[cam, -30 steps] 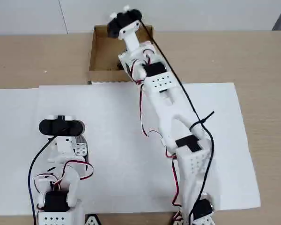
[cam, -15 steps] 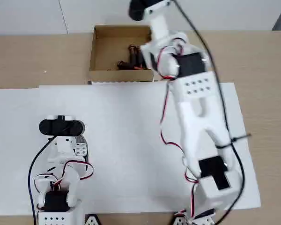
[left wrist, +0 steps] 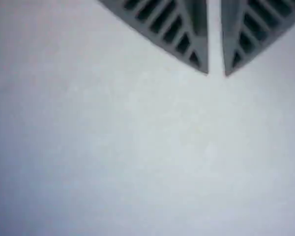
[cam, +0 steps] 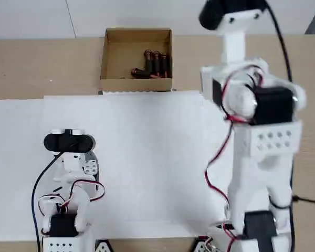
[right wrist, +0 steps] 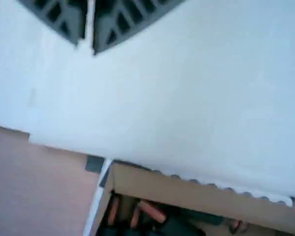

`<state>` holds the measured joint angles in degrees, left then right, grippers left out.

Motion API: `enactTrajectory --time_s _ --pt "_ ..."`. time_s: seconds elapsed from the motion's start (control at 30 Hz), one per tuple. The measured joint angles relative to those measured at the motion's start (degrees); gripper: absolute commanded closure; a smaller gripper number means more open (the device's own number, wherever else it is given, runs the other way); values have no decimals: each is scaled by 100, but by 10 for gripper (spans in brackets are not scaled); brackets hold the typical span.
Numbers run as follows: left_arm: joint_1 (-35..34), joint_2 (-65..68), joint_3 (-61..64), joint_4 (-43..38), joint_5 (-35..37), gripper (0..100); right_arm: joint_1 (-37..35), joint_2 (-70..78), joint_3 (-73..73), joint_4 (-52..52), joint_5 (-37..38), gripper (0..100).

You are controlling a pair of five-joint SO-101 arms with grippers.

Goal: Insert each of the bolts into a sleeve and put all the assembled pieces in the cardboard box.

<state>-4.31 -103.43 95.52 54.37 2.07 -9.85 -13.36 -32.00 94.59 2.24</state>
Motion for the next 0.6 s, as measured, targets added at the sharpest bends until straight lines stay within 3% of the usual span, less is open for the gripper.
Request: enactTrajectory --time_s 0.23,0.6 --pt "0 0 0 0 0 993 185 -1002 308 167 0 996" --pt "0 0 0 0 0 993 809 -2971 2892 79 0 996"
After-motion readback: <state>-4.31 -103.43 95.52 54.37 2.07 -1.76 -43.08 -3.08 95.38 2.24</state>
